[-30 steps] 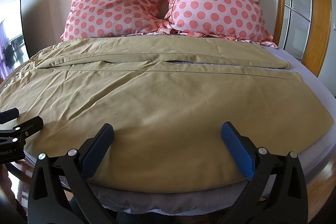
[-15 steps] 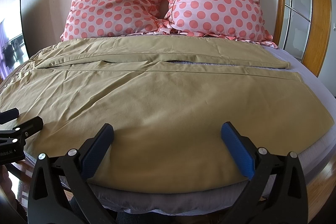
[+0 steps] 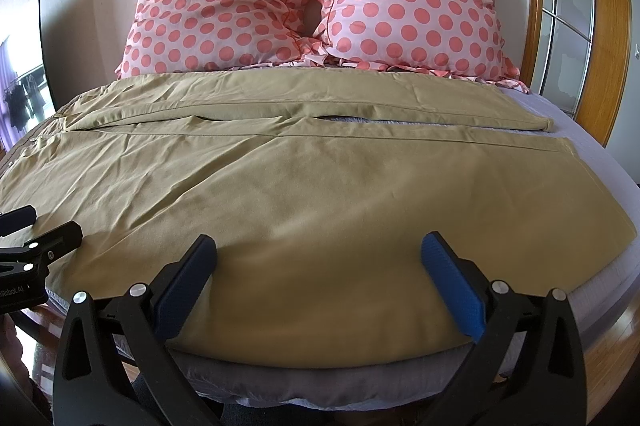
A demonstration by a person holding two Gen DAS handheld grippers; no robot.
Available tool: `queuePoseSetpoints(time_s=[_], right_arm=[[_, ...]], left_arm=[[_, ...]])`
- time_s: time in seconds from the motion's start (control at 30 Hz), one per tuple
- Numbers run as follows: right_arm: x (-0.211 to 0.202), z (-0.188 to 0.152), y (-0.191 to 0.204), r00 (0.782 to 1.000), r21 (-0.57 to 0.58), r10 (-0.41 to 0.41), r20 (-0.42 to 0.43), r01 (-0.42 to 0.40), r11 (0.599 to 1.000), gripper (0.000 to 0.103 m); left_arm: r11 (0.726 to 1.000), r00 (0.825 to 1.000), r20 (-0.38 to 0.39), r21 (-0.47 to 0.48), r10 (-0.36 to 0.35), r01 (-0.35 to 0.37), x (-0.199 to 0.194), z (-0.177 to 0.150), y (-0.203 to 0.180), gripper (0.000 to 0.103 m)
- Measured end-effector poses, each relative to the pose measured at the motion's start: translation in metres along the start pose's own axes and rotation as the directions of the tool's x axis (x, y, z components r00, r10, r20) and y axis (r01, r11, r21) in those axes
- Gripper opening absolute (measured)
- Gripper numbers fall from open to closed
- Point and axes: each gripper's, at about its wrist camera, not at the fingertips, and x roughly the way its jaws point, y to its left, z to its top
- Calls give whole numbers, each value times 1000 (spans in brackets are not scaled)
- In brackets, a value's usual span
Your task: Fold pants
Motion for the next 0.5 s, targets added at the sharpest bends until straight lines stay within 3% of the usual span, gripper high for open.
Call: queuePoseSetpoints(time_s=[0.2, 0.3, 0.43, 0.5], right_arm=[[1, -7, 3, 1000, -5, 4, 17, -4, 1000, 102], [0, 2, -3, 1000, -16, -4, -26, 4, 1000, 102], [-15, 63, -36, 988, -20, -137, 75, 139, 990, 102], [-7, 97, -56, 975, 6, -210, 70, 210, 978, 102]], left_arm=[[1000, 1000, 2, 2, 0, 0, 0, 0, 0, 101], [1000, 1000, -12, 10, -20, 21, 0, 3, 2, 101], [999, 999, 16, 6, -45, 44, -11, 16, 11, 101], [1000, 998, 64, 3, -29, 29, -20, 27, 18, 101]])
